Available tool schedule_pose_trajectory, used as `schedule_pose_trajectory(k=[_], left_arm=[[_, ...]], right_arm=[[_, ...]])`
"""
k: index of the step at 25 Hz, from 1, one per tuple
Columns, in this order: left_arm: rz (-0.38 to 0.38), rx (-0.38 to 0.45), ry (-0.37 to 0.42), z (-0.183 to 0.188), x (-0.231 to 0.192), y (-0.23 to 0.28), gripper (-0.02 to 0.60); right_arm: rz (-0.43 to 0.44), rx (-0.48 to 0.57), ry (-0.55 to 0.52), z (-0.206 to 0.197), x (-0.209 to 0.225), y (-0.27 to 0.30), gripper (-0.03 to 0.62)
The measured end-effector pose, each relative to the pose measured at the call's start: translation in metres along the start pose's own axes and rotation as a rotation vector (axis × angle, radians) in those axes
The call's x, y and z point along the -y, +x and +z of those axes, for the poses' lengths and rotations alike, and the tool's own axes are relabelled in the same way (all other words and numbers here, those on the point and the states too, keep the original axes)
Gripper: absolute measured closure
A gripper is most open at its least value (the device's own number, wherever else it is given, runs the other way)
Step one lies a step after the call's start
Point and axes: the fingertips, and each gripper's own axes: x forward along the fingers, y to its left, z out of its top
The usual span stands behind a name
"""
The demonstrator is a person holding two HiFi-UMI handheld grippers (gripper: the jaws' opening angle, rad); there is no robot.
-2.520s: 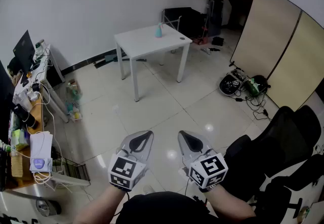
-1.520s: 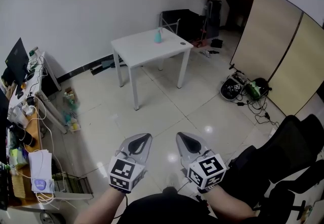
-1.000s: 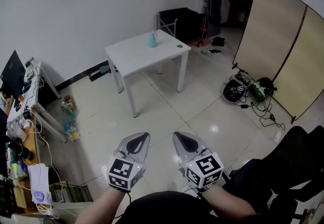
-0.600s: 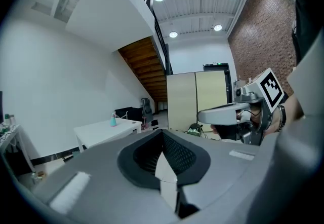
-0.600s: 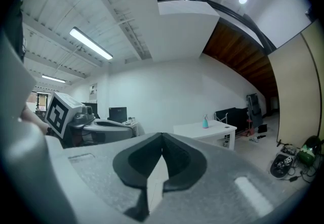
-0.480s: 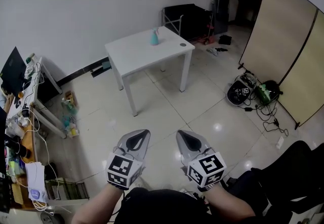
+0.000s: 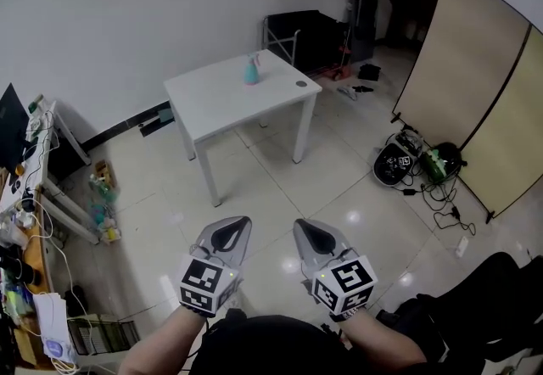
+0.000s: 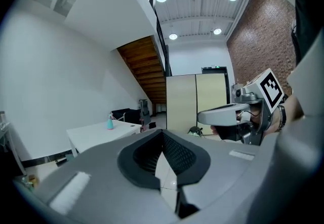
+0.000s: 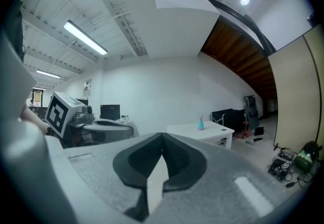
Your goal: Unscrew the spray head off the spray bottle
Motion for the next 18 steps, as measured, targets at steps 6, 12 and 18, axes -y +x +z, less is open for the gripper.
schedule_pose_trajectory(k=[6, 12, 18], left_arm=[[-0.023, 0.006, -0.007, 0.009, -0.055, 0.022, 0.566], [-0.046, 0.017, -0.023, 0.016, -0.108, 0.042, 0.566], [-0.060, 0.025, -0.033, 0.015, -0.162, 0.047, 0.566]], right_arm=[[-0.014, -0.008, -0.012, 0.018, 0.002, 0.061, 0.604], [-0.032, -0.027, -0.021, 0.029, 0.001, 0.117, 0.605], [-0.045, -0.030, -0.031, 0.038, -0.010, 0.172, 0.603]])
